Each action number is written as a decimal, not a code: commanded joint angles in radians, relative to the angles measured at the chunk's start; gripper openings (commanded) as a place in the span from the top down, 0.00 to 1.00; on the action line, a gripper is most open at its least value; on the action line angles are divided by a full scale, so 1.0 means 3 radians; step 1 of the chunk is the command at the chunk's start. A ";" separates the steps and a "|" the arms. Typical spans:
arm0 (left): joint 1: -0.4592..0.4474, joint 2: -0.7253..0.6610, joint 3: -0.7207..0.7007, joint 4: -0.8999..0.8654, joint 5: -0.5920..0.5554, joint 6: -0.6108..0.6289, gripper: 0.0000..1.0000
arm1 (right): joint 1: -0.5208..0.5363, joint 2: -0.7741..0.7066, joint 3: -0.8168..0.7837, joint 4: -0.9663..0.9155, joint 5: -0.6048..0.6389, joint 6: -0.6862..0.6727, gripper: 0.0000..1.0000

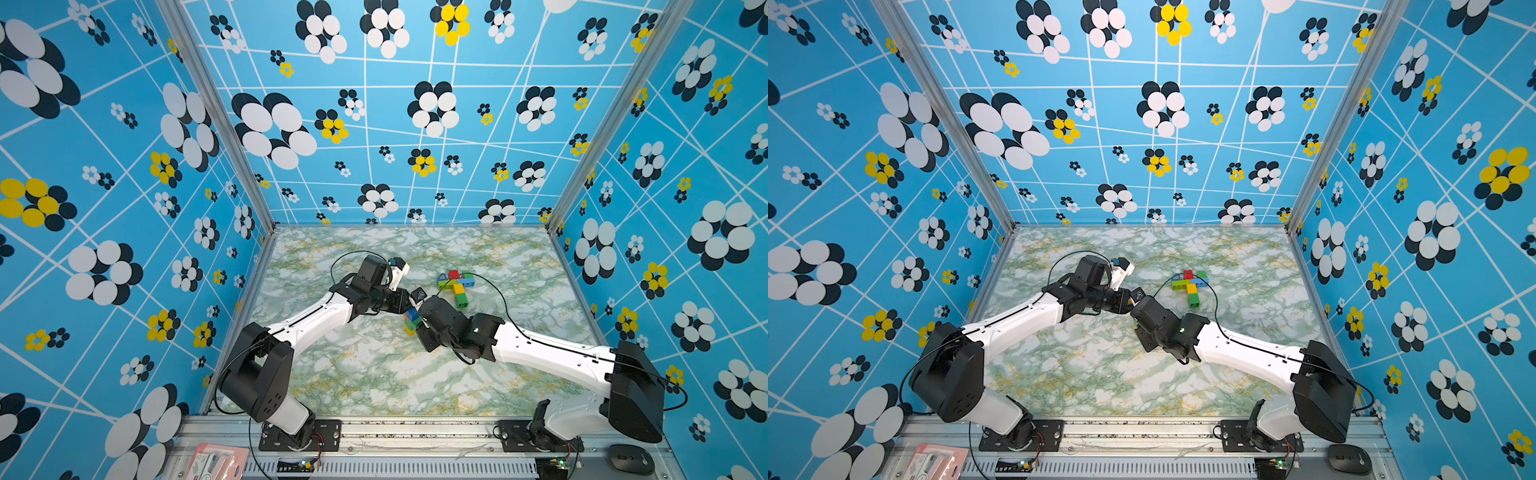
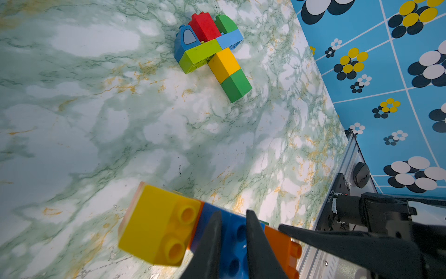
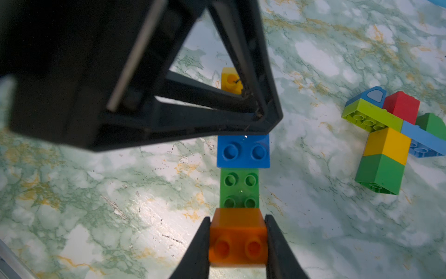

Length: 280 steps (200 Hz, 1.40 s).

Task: Assemble a fork with lego
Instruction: Assemble the lego brick with the lego brick.

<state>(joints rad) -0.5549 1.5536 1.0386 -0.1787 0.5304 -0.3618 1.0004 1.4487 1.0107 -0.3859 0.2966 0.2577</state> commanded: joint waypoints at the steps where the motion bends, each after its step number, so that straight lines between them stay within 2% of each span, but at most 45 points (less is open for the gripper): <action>1: -0.0001 -0.0060 -0.0093 -0.0100 -0.0035 0.0050 0.78 | -0.0034 0.0039 0.0081 0.0033 -0.0025 0.0003 1.00; 112: 0.0013 -0.0066 -0.0101 -0.0119 -0.0045 0.0052 0.79 | -0.0053 0.0126 0.0042 0.0110 -0.0031 0.0123 1.00; 280: 0.0019 -0.0070 -0.0097 -0.0142 -0.0060 0.0055 0.79 | -0.0075 0.0305 0.0141 -0.0156 -0.0104 0.0290 1.00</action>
<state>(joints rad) -0.5510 1.5490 1.0351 -0.1722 0.5228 -0.3614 0.9874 1.5009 1.0458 -0.3740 0.2852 0.3260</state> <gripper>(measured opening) 0.210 0.334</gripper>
